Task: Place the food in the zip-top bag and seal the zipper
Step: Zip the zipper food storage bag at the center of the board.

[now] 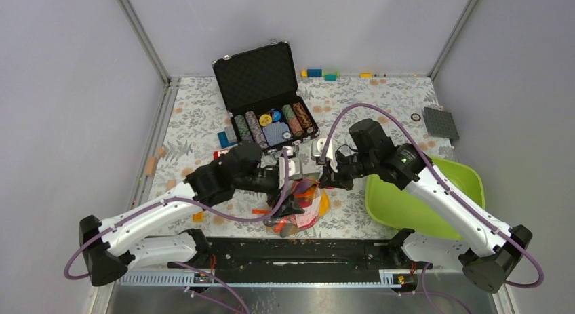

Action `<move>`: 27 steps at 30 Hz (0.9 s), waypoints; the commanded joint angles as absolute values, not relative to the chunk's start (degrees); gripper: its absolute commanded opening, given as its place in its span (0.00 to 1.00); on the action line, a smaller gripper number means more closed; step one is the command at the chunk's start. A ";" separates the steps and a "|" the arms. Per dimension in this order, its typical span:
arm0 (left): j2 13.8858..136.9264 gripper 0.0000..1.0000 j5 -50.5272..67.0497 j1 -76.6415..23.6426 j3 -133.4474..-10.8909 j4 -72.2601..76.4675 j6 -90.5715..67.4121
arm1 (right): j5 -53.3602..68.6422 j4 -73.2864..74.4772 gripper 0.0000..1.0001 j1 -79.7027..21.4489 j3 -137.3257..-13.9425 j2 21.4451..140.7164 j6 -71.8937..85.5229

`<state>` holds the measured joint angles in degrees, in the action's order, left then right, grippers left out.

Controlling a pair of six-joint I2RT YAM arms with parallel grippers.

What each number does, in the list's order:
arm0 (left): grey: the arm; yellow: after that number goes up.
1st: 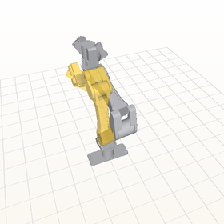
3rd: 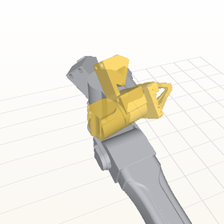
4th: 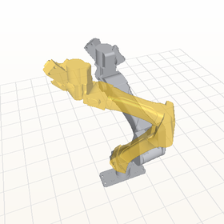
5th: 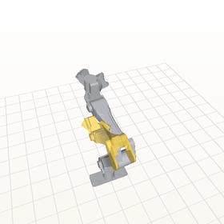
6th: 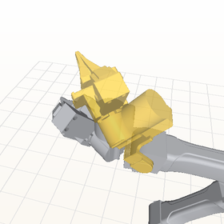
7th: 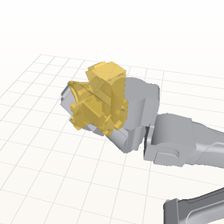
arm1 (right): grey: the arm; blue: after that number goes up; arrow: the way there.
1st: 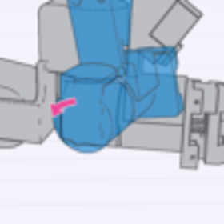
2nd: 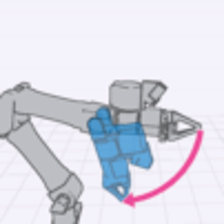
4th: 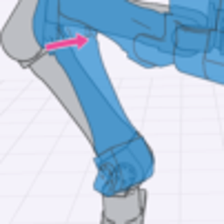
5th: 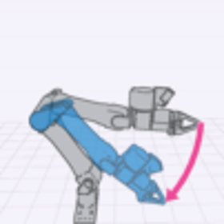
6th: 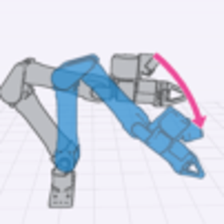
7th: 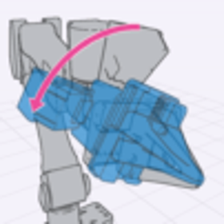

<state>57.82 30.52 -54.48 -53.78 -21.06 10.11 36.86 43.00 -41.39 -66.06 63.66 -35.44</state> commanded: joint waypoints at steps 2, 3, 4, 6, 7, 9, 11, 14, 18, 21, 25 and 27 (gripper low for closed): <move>59.84 0.99 36.52 -57.12 -55.27 -12.51 8.39 | 33.24 40.56 0.00 -42.07 -64.69 60.30 -29.78; 60.14 0.99 35.27 -57.42 -55.02 -11.44 7.77 | 33.35 40.22 0.00 -42.02 -64.28 59.94 -29.46; 60.50 0.99 34.23 -57.66 -54.90 -10.75 7.50 | 33.69 39.99 0.00 -42.02 -64.05 59.58 -29.34; 61.49 0.99 32.52 -58.06 -54.68 -9.68 7.30 | 34.69 39.33 0.00 -42.06 -63.39 58.74 -29.36; 62.28 0.99 31.88 -58.32 -54.77 -9.19 7.30 | 35.36 39.15 0.00 -42.03 -63.08 58.38 -29.45; 63.77 0.99 30.97 -58.71 -55.39 -9.04 7.62 | 36.48 38.88 0.00 -42.10 -63.00 57.91 -29.49; 65.41 0.99 30.03 -59.15 -56.38 -9.16 7.88 | 36.98 38.91 0.00 -42.12 -63.14 57.76 -29.18; 67.21 0.99 30.23 -59.93 -57.91 -10.56 8.99 | 34.84 38.92 0.00 -42.09 -63.58 57.41 -27.56; 67.74 0.98 28.24 -60.55 -58.01 -11.43 10.48 | 37.02 39.53 0.00 -42.12 -63.57 56.39 -28.38; 67.47 0.63 26.96 -60.59 -57.85 -12.27 11.57 | 38.94 42.09 0.00 -42.15 -63.53 55.77 -31.48; 66.70 0.32 24.85 -60.56 -57.23 -12.87 12.67 | 39.86 47.15 0.00 -42.03 -64.34 56.61 -35.71; 66.59 0.00 24.54 -60.56 -57.16 -13.00 12.94 | 39.75 48.30 0.00 -42.14 -64.67 57.24 -36.54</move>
<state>67.85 26.98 -60.51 -55.48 -14.41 12.56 36.47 45.93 -41.52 -62.76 57.10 -31.35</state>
